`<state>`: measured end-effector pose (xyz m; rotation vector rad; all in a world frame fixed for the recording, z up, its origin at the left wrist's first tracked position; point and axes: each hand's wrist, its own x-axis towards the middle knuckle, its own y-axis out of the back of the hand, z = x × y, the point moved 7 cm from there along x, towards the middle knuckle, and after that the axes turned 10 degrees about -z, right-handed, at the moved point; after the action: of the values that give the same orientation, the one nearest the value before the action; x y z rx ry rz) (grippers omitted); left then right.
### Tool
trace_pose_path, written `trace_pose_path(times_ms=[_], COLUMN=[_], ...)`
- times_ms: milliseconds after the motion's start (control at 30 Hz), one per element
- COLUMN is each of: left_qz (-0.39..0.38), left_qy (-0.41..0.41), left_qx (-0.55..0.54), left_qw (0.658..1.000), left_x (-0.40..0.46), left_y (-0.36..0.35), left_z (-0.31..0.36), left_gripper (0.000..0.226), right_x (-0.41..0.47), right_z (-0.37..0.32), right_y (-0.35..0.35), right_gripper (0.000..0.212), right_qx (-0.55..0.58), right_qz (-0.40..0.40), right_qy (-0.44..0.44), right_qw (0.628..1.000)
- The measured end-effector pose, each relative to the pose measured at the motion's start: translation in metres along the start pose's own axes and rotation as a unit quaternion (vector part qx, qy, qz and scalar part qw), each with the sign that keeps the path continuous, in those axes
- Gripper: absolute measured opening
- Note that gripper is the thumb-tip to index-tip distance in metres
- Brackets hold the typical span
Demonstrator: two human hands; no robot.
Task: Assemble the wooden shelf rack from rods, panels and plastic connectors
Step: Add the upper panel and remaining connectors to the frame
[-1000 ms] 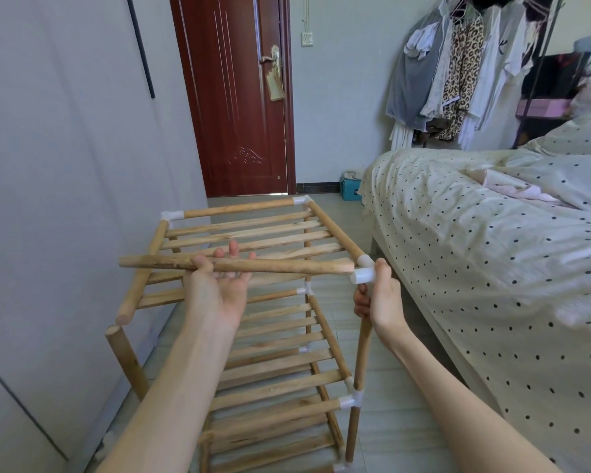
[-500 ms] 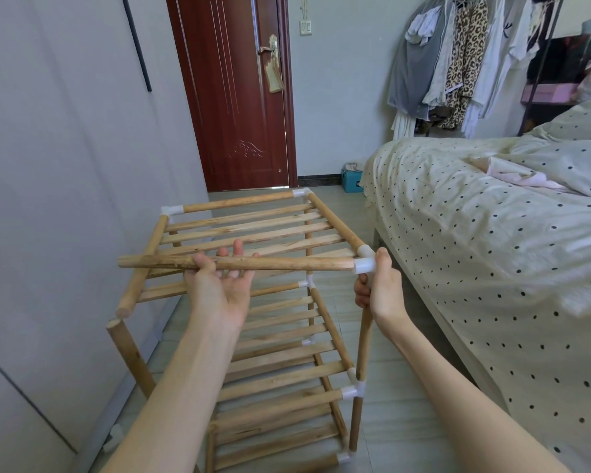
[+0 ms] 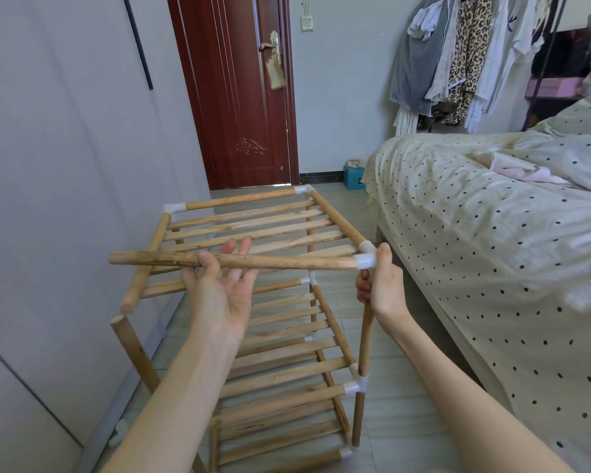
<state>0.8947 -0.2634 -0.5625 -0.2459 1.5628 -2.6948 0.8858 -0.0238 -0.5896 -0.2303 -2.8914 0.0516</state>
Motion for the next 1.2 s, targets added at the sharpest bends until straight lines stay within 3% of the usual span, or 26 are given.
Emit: trace_pose_path(times_ms=[200, 333, 500, 733, 900, 967, 1033, 1100, 1133, 1167, 1200], left_qz=[-0.036, -0.063, -0.027, 0.014, 0.018, 0.021, -0.021, -0.118, -0.164, -0.202, -0.227], left_qy=[0.002, 0.007, 0.014, -0.029, -0.01, 0.036, 0.115, 0.135, 0.069, -0.056, -0.183], left_qx=[0.028, 0.088, 0.08, 0.118, 0.098, 0.152, 0.337, 0.55, 0.653, 0.739, 0.8], left_qw=[0.999, 0.994, 0.996, 0.992, 0.995, 0.987, 0.934, 0.815, 0.737, 0.64, 0.525], left_x=[-0.004, -0.008, -0.022, -0.036, -0.035, -0.035, -0.039, -0.047, -0.048, -0.051, -0.057], left_y=[-0.007, -0.003, 0.011, -0.003, -0.002, -0.001, -0.005, -0.015, -0.023, -0.037, -0.053], left_z=[-0.003, -0.002, -0.006, -0.011, -0.012, -0.011, -0.013, -0.016, -0.013, -0.004, 0.004], left_gripper=[0.031, 0.046, 0.041, 0.016, 0.024, 0.035, 0.04, 0.047, 0.042, 0.033, 0.023], right_x=[0.0, 0.0, -0.004, -0.009, -0.006, -0.003, -0.001, 0.0, -0.001, -0.001, 0.0], right_z=[0.001, 0.001, -0.001, -0.003, -0.002, -0.001, 0.001, 0.003, 0.004, 0.005, 0.006], right_y=[0.002, 0.003, 0.001, -0.001, 0.0, 0.001, 0.002, 0.002, 0.002, 0.002, 0.002], right_gripper=[0.056, 0.055, 0.054, 0.051, 0.053, 0.053, 0.052, 0.052, 0.052, 0.052, 0.052], right_qx=[-0.008, -0.007, -0.01, -0.022, -0.018, -0.01, -0.004, -0.005, -0.006, -0.007, -0.008], right_qz=[0.009, 0.012, 0.014, 0.039, 0.027, 0.014, 0.016, 0.019, 0.017, 0.013, 0.008], right_qy=[-0.006, -0.008, 0.004, 0.014, 0.008, -0.007, -0.016, -0.015, -0.014, -0.013, -0.013], right_qw=[1.0, 1.0, 1.0, 0.999, 0.999, 1.0, 1.0, 1.0, 1.0, 1.0, 1.0])
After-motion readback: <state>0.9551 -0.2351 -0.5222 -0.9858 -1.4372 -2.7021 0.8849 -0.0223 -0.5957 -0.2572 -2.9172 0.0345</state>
